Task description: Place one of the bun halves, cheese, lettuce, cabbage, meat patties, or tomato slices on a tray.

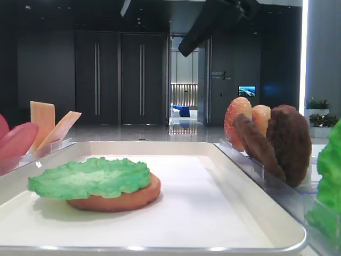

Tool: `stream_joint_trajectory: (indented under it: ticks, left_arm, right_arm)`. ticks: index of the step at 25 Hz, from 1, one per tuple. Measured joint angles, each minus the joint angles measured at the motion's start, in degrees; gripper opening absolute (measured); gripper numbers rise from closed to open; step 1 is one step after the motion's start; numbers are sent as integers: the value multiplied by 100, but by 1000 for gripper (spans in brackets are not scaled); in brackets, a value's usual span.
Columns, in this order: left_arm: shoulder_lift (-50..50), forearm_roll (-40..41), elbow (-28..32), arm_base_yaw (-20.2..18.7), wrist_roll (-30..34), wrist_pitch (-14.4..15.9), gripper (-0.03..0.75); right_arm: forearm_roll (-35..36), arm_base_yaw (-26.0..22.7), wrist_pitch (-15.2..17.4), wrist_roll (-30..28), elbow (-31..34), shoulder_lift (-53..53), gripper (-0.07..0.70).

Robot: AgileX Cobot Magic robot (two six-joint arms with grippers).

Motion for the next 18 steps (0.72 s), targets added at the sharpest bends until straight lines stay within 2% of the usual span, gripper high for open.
stream_joint_trajectory:
  ticks: [5, 8, 11, 14, 18]
  left_arm:
    - [0, 0, 0, 0, 0, 0, 695]
    - [0, 0, 0, 0, 0, 0, 695]
    - [0, 0, 0, 0, 0, 0, 695]
    - [0, 0, 0, 0, 0, 0, 695]
    - [0, 0, 0, 0, 0, 0, 695]
  right_arm:
    - [-149, 0, 312, 333, -119, -159, 552]
    - [-809, 0, 642, 1239, -119, -164, 549]
    - [-1828, -7, 1066, 2137, -119, -164, 530]
    - [-2299, -38, 1366, 2437, -119, -164, 518]
    - [-2391, -63, 1529, 2481, -119, -164, 515]
